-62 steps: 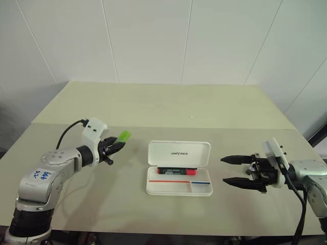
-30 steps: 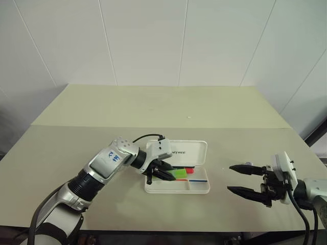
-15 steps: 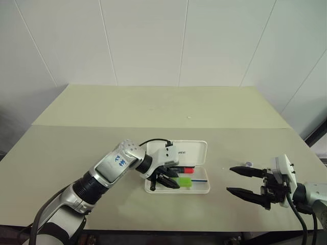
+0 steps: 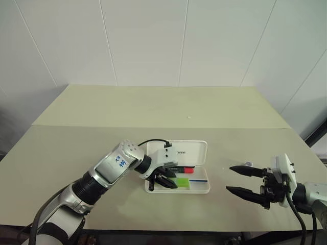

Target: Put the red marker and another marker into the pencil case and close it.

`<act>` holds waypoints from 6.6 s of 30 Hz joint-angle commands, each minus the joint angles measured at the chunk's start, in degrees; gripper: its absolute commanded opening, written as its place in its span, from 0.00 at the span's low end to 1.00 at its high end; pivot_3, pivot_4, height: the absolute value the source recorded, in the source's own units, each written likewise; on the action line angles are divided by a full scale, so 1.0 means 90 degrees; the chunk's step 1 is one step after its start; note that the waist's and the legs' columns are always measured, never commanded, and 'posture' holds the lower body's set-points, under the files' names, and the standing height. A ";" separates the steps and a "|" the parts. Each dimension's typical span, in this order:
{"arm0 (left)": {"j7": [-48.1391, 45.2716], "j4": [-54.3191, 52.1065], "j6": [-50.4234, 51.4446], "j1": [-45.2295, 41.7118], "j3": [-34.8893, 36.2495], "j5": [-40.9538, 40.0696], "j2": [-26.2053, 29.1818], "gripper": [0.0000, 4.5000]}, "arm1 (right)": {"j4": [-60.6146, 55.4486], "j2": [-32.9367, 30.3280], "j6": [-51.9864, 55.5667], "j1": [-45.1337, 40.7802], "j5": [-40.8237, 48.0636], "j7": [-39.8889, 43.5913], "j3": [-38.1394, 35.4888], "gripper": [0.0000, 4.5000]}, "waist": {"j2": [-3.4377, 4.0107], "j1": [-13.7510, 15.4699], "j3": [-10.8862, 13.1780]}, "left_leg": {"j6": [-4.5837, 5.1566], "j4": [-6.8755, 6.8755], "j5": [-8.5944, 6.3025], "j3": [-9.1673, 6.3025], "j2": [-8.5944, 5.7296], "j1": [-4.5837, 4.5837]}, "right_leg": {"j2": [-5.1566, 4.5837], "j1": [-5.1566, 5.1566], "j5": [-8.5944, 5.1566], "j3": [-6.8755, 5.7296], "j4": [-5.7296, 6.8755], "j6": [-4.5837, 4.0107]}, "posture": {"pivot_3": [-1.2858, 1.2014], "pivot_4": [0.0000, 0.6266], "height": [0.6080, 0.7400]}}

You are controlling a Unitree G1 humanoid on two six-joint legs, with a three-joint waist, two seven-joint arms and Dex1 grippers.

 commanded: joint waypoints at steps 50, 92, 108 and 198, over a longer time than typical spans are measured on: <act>0.0275 -0.1392 -0.0125 0.1209 0.1962 -0.1132 0.0410 0.99 | 0.0587 0.1277 -0.0783 -0.0448 -0.1339 -0.2100 0.0140 1.00 | 0.0000 -0.0011 -0.0001 | 0.0001 0.0011 0.0005 0.0001 0.0000 0.0019 | 0.0001 0.0001 -0.0009 0.0005 0.0045 -0.0013 | 0.52 0.24 1.00; -0.2454 0.0730 -0.3791 0.2304 0.4452 -0.2921 0.0906 0.99 | 0.1202 0.4159 0.0037 -0.1137 -0.3310 -0.7632 0.0309 1.00 | 0.0010 -0.0075 -0.0009 | -0.0006 -0.0012 0.0010 0.0003 0.0003 0.0027 | 0.0001 -0.0012 -0.0015 0.0006 0.0057 -0.0027 | 0.52 0.24 1.00; -0.2348 0.0634 -0.3872 0.2327 0.4417 -0.2900 0.0824 1.00 | 0.1139 0.3981 0.0238 -0.1344 -0.2923 -0.7302 0.0112 0.25 | -0.0027 -0.0065 -0.0033 | -0.0004 -0.0011 0.0011 0.0002 0.0003 0.0032 | 0.0001 -0.0004 -0.0018 0.0007 0.0052 -0.0040 | 0.52 0.24 1.00; -0.2254 0.2688 -0.5117 0.1876 0.4694 -0.2390 0.0814 1.00 | 0.1167 -0.0025 -0.0221 -0.2242 -0.0254 0.1446 0.0195 0.99 | 0.0004 -0.0008 -0.0011 | -0.0009 -0.0021 0.0001 0.0000 0.0009 0.0013 | 0.0001 -0.0017 -0.0020 -0.0008 0.0031 -0.0026 | 0.52 0.24 1.00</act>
